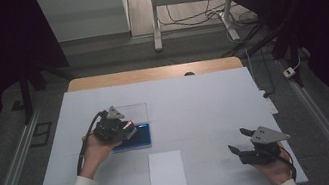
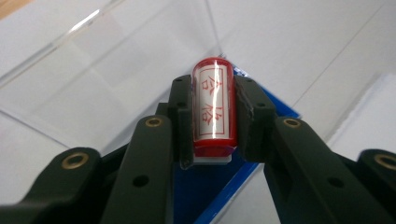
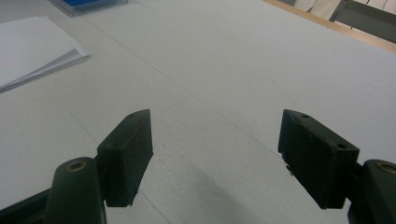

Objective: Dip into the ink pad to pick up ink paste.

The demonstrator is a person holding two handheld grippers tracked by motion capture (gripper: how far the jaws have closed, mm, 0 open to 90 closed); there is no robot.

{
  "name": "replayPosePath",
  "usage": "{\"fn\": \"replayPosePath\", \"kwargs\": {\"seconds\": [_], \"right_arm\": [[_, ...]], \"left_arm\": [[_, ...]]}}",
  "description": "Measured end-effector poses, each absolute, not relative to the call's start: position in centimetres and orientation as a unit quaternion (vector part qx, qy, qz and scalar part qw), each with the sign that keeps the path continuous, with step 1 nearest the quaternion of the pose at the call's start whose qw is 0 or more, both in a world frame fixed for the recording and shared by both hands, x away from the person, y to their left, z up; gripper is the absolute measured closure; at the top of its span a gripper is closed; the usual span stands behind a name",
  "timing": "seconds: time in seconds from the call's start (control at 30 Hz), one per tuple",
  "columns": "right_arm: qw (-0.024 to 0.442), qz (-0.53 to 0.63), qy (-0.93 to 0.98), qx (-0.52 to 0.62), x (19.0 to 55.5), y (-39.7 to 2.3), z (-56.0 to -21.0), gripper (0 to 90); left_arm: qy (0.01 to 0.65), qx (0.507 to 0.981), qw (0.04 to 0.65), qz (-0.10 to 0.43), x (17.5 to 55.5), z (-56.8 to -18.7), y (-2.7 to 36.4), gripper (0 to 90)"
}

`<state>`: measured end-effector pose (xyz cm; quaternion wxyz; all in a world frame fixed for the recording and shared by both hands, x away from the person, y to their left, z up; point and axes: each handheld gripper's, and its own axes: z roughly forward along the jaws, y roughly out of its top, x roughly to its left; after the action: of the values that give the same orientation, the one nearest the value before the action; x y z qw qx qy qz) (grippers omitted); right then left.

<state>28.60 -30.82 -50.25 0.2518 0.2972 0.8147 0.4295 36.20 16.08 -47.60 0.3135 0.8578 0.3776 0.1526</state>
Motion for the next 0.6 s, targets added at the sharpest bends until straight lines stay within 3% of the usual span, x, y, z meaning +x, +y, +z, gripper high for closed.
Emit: {"fn": "replayPosePath", "kwargs": {"seconds": [0.6], "right_arm": [[0.253,0.428,0.815,0.299,28.61,-31.04,-50.25,25.7]], "left_arm": [[0.381,0.865,0.285,0.156,36.62,-48.61,16.06,70.4]]}}
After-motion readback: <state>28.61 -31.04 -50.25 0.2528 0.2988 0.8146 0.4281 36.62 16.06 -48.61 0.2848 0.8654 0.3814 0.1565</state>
